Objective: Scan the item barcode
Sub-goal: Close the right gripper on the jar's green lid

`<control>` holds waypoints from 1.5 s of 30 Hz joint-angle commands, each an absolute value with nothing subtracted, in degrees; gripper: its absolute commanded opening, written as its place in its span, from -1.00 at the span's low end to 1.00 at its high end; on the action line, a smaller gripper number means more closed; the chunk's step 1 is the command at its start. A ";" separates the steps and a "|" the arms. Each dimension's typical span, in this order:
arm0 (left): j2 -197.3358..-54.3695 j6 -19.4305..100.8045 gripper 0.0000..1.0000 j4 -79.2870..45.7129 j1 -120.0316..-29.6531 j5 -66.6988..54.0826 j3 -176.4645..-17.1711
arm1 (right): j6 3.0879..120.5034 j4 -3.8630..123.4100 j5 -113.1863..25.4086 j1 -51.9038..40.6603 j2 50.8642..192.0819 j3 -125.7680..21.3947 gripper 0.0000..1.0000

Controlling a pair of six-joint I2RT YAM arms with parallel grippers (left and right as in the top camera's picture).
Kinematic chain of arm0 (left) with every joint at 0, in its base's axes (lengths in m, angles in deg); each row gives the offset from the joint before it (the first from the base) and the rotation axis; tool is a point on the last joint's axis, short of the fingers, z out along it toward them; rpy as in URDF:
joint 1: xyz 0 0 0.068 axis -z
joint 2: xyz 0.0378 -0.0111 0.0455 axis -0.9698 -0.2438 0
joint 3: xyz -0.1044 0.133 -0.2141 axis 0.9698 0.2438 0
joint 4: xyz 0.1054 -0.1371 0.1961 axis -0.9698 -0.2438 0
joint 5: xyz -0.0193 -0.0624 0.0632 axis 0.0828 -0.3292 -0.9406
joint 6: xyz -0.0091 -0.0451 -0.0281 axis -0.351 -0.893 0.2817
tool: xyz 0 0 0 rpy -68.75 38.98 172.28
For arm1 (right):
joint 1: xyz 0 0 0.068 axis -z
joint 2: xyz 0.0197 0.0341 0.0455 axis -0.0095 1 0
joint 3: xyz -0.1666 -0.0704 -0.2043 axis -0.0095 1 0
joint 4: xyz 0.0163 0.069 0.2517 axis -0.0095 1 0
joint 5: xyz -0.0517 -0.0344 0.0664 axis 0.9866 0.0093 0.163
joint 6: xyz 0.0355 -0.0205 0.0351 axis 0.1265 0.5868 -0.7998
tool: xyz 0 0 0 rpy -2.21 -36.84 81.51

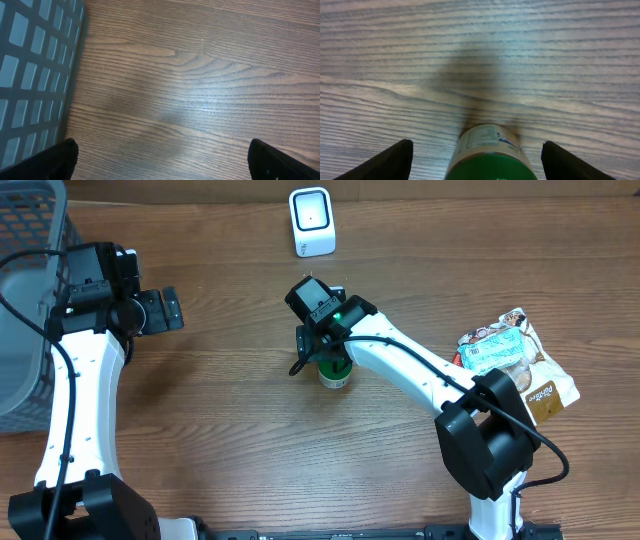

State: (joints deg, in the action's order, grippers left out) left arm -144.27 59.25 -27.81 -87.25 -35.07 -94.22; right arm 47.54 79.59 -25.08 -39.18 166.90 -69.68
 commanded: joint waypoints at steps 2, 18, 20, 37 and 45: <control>-144.55 58.71 1.00 -27.77 -87.12 -35.22 -94.61 | 47.63 80.88 -24.29 -38.81 165.68 -70.08 0.72; -144.55 58.71 0.99 -27.77 -87.12 -35.22 -94.61 | 45.49 81.97 -24.58 -38.83 165.70 -65.29 0.92; -144.55 58.71 1.00 -27.77 -87.12 -35.22 -94.61 | 45.49 81.25 -25.02 -38.83 165.70 -64.46 0.91; -144.55 58.71 1.00 -27.77 -87.12 -35.20 -94.61 | 45.53 77.34 -25.15 -38.83 165.70 -63.08 0.81; -144.55 58.71 0.99 -27.77 -87.12 -35.22 -94.61 | 45.53 77.44 -25.15 -38.83 165.70 -62.58 0.73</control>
